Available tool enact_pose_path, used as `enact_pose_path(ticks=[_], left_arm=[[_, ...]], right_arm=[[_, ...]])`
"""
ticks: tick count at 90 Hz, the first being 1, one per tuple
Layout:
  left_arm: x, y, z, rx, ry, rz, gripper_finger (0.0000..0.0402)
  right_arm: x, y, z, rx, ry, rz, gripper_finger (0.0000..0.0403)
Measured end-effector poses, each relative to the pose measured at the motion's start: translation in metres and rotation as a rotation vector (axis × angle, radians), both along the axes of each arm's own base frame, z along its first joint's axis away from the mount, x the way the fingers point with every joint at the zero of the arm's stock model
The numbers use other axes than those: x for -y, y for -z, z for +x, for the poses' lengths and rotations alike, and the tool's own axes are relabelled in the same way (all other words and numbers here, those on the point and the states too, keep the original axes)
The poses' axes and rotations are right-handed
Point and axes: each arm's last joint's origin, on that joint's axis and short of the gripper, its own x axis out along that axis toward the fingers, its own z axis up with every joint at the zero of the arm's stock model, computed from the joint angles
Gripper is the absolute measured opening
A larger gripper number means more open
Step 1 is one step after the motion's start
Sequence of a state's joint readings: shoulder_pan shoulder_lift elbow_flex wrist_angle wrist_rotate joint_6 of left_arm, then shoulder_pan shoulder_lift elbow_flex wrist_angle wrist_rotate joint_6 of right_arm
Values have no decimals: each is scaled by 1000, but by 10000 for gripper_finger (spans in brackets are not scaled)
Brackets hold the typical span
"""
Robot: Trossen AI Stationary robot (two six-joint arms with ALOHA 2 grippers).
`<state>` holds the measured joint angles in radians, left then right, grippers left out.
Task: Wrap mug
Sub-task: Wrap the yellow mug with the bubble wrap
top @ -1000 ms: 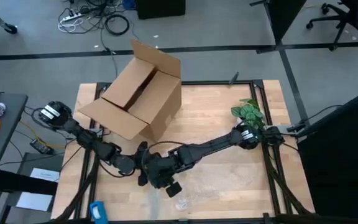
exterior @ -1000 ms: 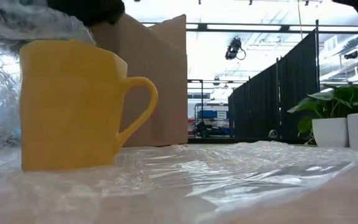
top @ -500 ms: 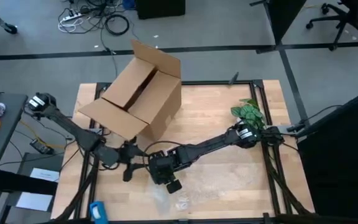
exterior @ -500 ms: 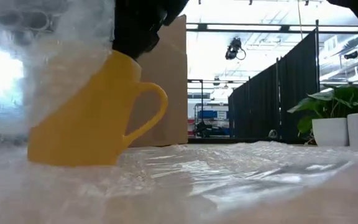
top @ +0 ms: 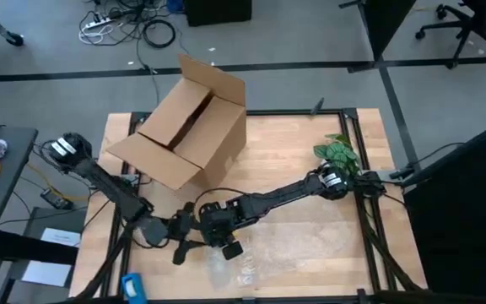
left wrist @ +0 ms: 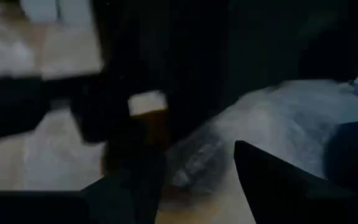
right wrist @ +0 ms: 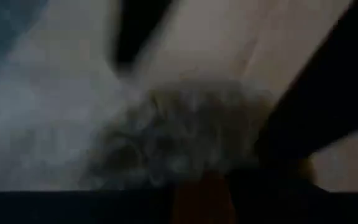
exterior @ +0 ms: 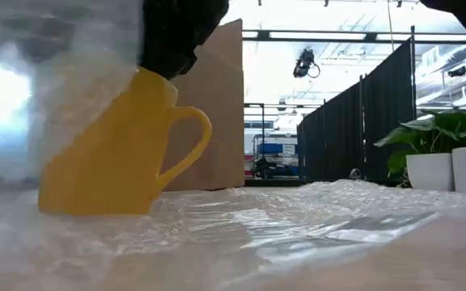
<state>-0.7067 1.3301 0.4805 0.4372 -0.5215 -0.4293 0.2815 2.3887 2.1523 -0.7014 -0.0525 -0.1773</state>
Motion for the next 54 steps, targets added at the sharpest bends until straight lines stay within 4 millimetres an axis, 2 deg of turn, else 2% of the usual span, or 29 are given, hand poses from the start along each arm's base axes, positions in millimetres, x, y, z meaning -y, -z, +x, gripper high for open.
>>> enact_pose_path(ticks=[14, 36, 54], left_arm=[[-4, 2, 4, -3, -45, -9, 177], [-8, 5, 5, -17, -117, -3, 177], [-10, 9, 4, -43, -153, -7, 177]], right_arm=[[-10, -14, -7, -40, -14, -26, 111], [-25, -50, -24, -45, 18, -156, 111], [-25, -67, -33, -15, 49, -221, 111]])
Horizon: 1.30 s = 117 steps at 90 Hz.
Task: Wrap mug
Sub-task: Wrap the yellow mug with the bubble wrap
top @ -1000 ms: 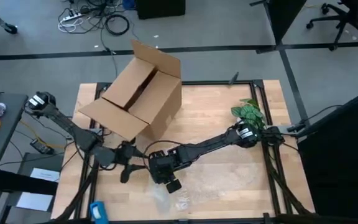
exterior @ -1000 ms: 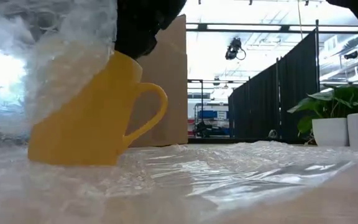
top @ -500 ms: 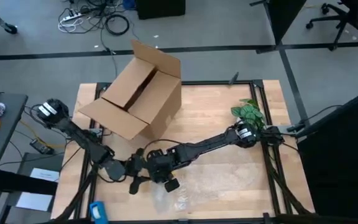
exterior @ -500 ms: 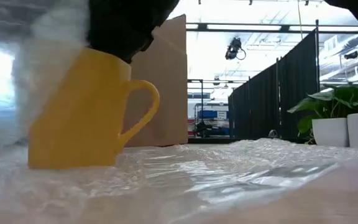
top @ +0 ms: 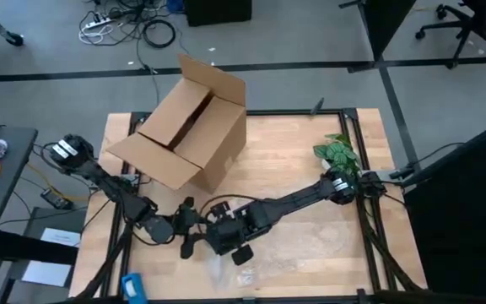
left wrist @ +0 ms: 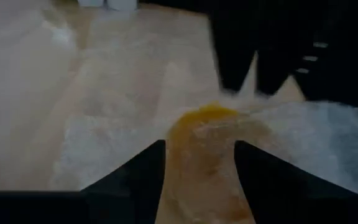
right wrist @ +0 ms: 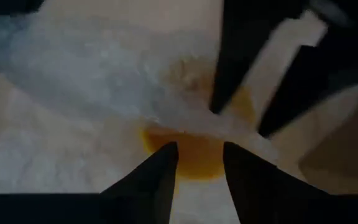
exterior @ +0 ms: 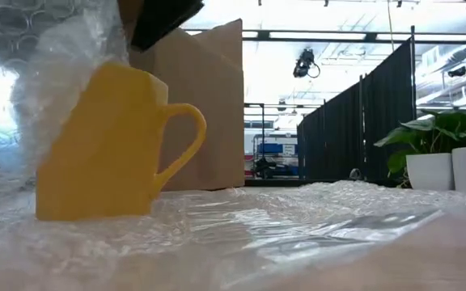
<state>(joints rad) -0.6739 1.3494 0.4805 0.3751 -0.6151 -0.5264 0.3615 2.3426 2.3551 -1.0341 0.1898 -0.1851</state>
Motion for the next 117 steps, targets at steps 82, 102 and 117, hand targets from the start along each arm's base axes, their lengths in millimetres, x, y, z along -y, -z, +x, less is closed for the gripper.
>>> enact_pose_path(ticks=[82, 102, 117], left_arm=[[-6, -39, -20, 71, 43, 143, 177], [4, -10, -8, -22, 36, 119, 177], [6, 3, 1, -45, 29, 86, 177]], right_arm=[[43, 78, 27, 28, -28, 237, 111], [41, 76, 28, 37, -44, 267, 111], [35, 53, 26, 32, -57, 251, 111]])
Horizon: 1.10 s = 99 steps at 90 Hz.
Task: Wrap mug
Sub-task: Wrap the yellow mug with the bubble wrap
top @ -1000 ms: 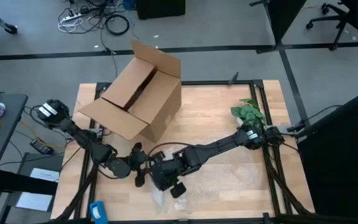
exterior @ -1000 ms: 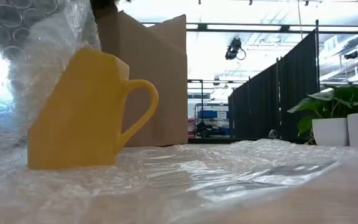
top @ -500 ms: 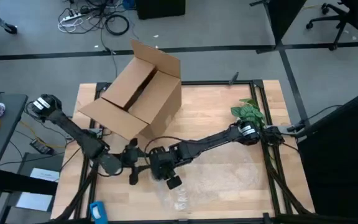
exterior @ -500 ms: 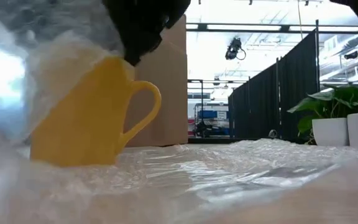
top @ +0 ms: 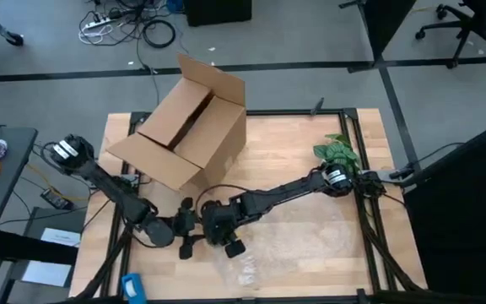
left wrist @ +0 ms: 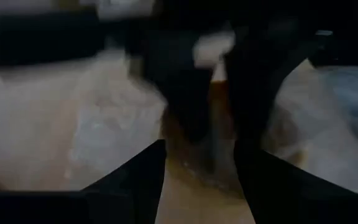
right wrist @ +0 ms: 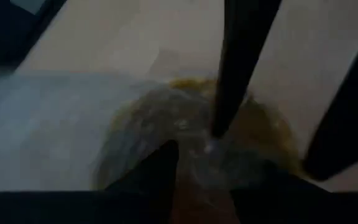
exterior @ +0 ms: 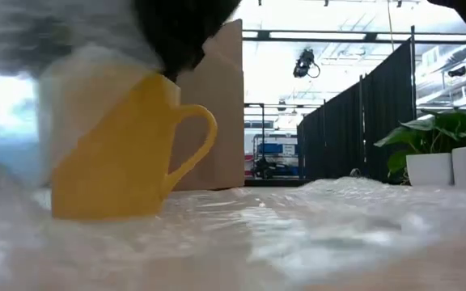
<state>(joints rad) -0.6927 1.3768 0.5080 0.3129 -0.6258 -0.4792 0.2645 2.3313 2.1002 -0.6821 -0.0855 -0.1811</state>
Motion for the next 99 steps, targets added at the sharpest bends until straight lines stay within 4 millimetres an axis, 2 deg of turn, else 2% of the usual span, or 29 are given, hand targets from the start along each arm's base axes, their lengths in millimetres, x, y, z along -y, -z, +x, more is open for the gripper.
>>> enact_pose_path(ticks=[26, 44, 60, 81, 99], left_arm=[[0, 2, 2, -2, -4, -10, 177], [0, 2, 2, -2, -3, -13, 177], [0, 1, 2, 5, 4, -5, 177], [0, -2, -1, -9, 33, -25, 177], [9, -33, -17, -88, 85, -80, 177]], right_arm=[[0, -50, -8, 4, 32, -76, 111], [-13, -63, -12, 29, -47, -50, 111], [-21, -42, -12, -10, -91, -41, 111], [-11, -5, -6, -45, -36, 3, 111], [4, 18, -7, -115, 33, 11, 111]])
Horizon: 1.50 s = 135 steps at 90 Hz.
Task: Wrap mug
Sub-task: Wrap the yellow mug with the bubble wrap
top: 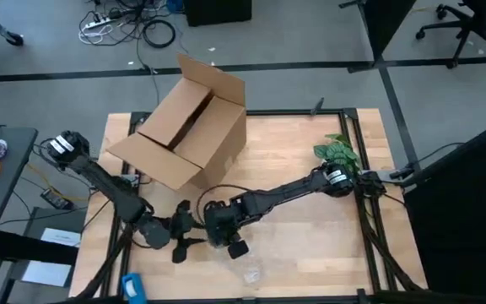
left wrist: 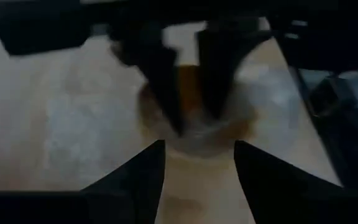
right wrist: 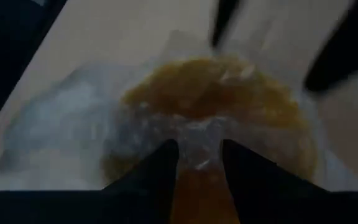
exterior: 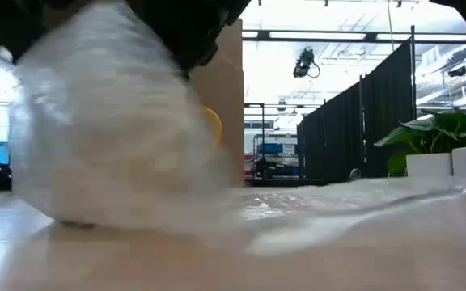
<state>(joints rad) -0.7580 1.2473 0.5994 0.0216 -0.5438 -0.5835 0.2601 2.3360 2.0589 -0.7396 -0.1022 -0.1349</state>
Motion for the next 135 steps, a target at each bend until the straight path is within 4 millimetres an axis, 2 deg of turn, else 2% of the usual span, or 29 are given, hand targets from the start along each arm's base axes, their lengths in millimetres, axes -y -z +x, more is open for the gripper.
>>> enact_pose_path(ticks=[7, 14, 31, 48, 78, 94, 99, 109, 121, 135], left_arm=[[4, -12, -4, 13, 3, 23, 177], [6, -14, -6, 48, -33, 74, 177], [4, 16, -1, -15, -123, 109, 177], [8, 35, 9, -37, -132, 81, 177], [9, 35, 11, -23, -131, 64, 177], [9, 35, 11, -24, -131, 65, 177], [9, 35, 11, -24, -131, 65, 177], [9, 35, 11, -22, -131, 64, 177], [9, 34, 11, -15, -131, 56, 177], [9, 33, 12, -8, -136, 53, 177]], right_arm=[[4, 7, 0, 0, 7, 2, 111], [7, 9, 1, 4, 14, 5, 111], [6, 3, 3, 33, -6, -9, 111], [1, -17, -1, 13, -42, -39, 111], [-3, -67, -11, 5, -47, -84, 111], [-15, -78, -15, 33, -105, -78, 111], [-19, -74, -14, 47, -116, -73, 111], [-20, -53, -9, 35, -111, -68, 111], [-9, -19, -5, -16, -43, -52, 111], [3, 6, -2, -22, 13, -18, 111]])
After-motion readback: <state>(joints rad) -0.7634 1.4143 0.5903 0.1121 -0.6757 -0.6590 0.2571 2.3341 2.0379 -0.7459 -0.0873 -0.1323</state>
